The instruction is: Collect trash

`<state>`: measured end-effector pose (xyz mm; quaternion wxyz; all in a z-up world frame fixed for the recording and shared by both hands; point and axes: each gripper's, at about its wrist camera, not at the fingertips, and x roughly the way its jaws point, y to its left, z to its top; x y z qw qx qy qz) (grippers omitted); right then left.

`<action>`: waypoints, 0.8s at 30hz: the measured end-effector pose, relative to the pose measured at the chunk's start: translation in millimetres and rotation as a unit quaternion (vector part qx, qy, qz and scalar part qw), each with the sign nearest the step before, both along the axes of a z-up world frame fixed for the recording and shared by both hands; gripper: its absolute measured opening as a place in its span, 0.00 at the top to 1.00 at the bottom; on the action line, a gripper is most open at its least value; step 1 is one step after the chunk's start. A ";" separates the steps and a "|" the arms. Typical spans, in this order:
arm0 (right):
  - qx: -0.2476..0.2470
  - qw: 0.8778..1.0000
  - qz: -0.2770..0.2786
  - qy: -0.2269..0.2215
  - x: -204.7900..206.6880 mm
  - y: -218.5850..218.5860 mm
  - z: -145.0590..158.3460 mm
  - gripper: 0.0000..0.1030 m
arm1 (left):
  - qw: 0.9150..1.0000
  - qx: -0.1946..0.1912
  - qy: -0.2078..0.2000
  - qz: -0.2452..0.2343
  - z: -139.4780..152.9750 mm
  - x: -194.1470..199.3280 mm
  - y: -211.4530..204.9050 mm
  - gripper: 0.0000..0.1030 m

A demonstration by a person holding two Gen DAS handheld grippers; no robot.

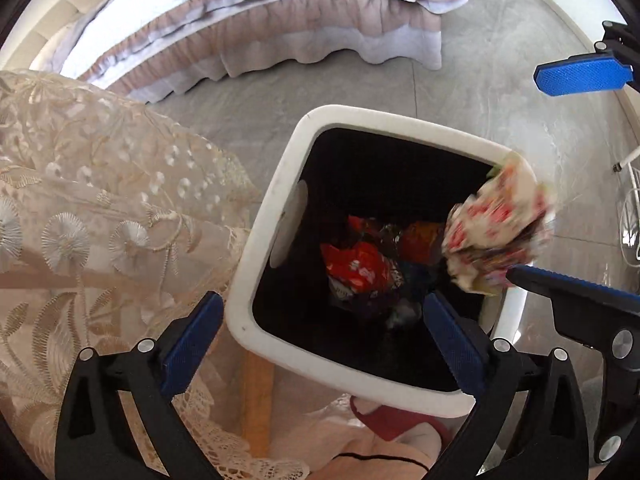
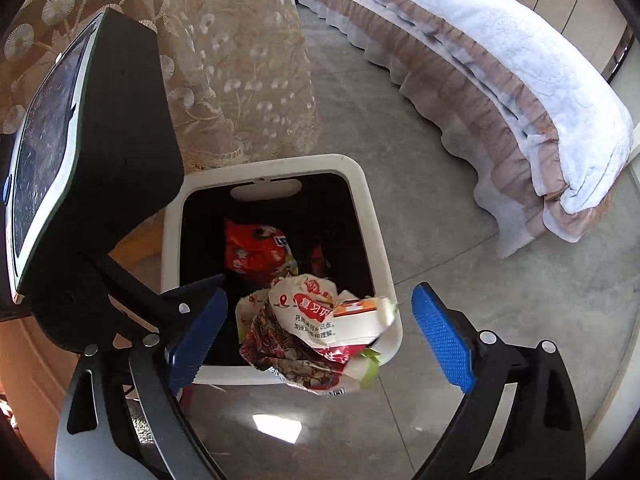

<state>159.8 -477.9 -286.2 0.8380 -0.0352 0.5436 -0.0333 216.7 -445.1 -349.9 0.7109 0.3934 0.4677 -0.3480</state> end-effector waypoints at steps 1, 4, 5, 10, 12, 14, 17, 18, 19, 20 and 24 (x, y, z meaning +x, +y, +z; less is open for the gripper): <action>-0.003 1.000 0.000 -0.001 -1.8 1.0 0.2 0.06 | 1.000 0.000 -0.004 -0.001 1.4 -1.4 -0.4 0.04; -0.002 1.000 -0.007 -0.009 -4.8 0.6 1.4 0.05 | 1.000 -0.007 -0.009 -0.004 8.1 -5.2 -0.4 0.04; -0.002 1.000 -0.009 -0.012 -5.8 -1.2 3.8 0.05 | 1.000 -0.011 -0.009 -0.003 11.2 -5.5 -0.5 0.04; -0.007 0.999 -0.022 -0.033 -16.6 -3.0 23.8 0.05 | 0.999 -0.038 -0.023 0.003 37.3 -11.6 3.4 0.04; -0.011 0.998 -0.026 -0.047 -24.6 -1.8 35.6 0.05 | 0.998 -0.051 -0.030 0.007 51.1 -15.0 5.0 0.04; -0.016 0.997 -0.030 -0.066 -33.5 0.4 50.2 0.05 | 0.997 -0.068 -0.036 0.013 67.6 -20.4 8.2 0.04; -0.020 0.994 -0.038 -0.102 -48.7 1.4 76.5 0.05 | 0.994 -0.097 -0.050 0.021 96.2 -31.0 14.7 0.04; -0.023 0.992 -0.041 -0.116 -54.3 3.2 87.0 0.05 | 0.992 -0.106 -0.057 0.025 106.6 -34.7 17.3 0.04; -0.024 0.991 -0.042 -0.126 -57.5 2.8 93.2 0.05 | 0.991 -0.115 -0.065 0.029 117.1 -38.8 20.7 0.04; -0.027 0.988 -0.045 -0.144 -63.9 5.4 105.8 0.05 | 0.989 -0.124 -0.075 0.034 128.2 -43.0 24.5 0.04; -0.027 0.977 -0.053 -0.203 -81.8 16.2 145.2 0.05 | 0.976 -0.167 -0.115 0.076 172.3 -54.9 49.4 0.04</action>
